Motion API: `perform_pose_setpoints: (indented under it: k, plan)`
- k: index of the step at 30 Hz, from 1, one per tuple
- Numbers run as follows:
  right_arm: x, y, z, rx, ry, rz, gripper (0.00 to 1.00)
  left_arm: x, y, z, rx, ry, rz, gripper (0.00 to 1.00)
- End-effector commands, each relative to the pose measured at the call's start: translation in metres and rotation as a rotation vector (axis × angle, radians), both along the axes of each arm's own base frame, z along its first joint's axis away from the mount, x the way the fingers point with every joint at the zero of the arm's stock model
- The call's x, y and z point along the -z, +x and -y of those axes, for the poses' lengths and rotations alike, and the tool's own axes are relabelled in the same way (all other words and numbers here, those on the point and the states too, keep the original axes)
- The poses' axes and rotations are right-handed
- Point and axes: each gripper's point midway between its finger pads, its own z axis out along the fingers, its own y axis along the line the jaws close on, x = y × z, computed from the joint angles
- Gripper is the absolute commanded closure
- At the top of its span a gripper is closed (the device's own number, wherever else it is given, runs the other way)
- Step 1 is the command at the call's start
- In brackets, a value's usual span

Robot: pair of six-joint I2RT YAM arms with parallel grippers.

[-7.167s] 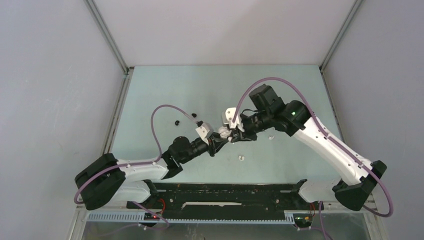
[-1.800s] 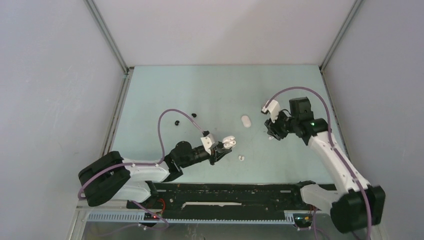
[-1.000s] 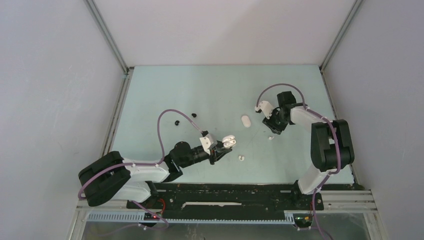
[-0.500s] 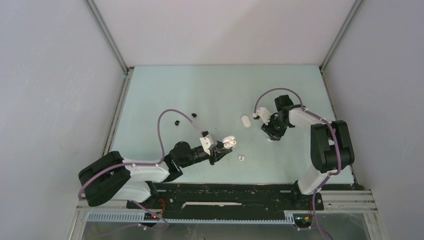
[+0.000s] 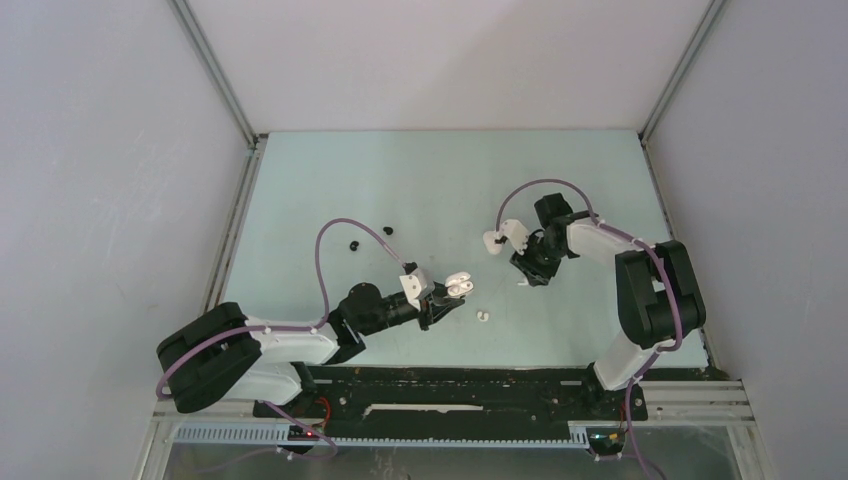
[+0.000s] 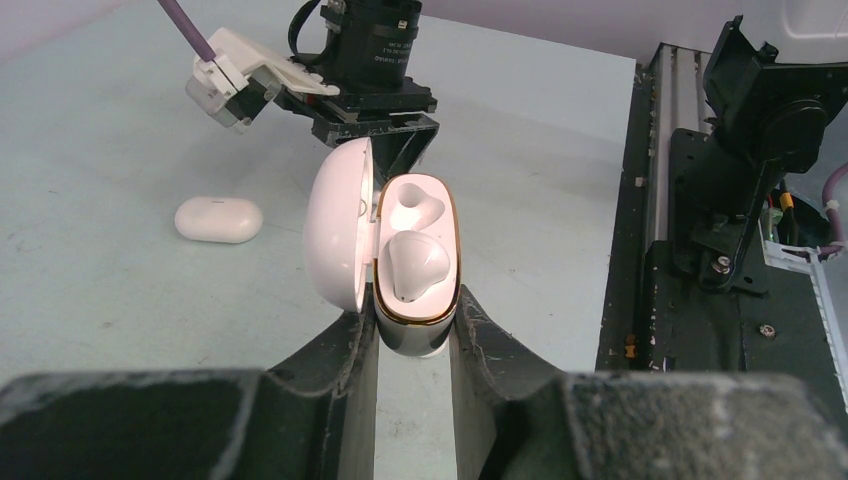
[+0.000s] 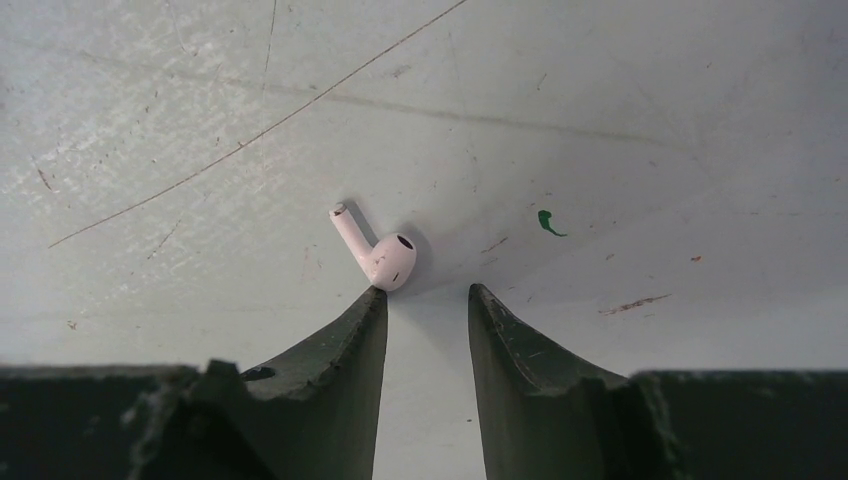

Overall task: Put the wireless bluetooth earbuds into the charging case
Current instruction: Pick up the earbud from the center of the board.

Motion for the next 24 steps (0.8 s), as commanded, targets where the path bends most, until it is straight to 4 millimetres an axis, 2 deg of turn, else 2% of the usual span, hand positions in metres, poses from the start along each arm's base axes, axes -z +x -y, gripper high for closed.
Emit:
perform_pose_setpoints:
  k: [1, 4, 9, 17, 24]
  plan:
    - [-0.008, -0.002, -0.004, 0.03, 0.028, 0.003, 0.62, -0.014, 0.0, 0.002, 0.012, -0.038, 0.037, 0.99]
    - [-0.02, -0.002, -0.003, 0.098, 0.028, 0.011, 0.62, -0.014, 0.0, 0.002, 0.012, -0.034, 0.037, 0.99]
    - [-0.042, 0.0, -0.013, 0.289, 0.087, 0.011, 0.58, -0.014, 0.001, 0.004, 0.017, -0.031, 0.034, 0.99]
    - [-0.023, 0.011, -0.016, 0.595, 0.064, -0.11, 0.56, -0.011, 0.0, 0.004, 0.017, -0.027, 0.028, 0.99]
    - [-0.021, 0.028, -0.019, 0.681, 0.069, -0.1, 0.53, -0.013, 0.0, 0.003, 0.016, -0.029, 0.032, 0.99]
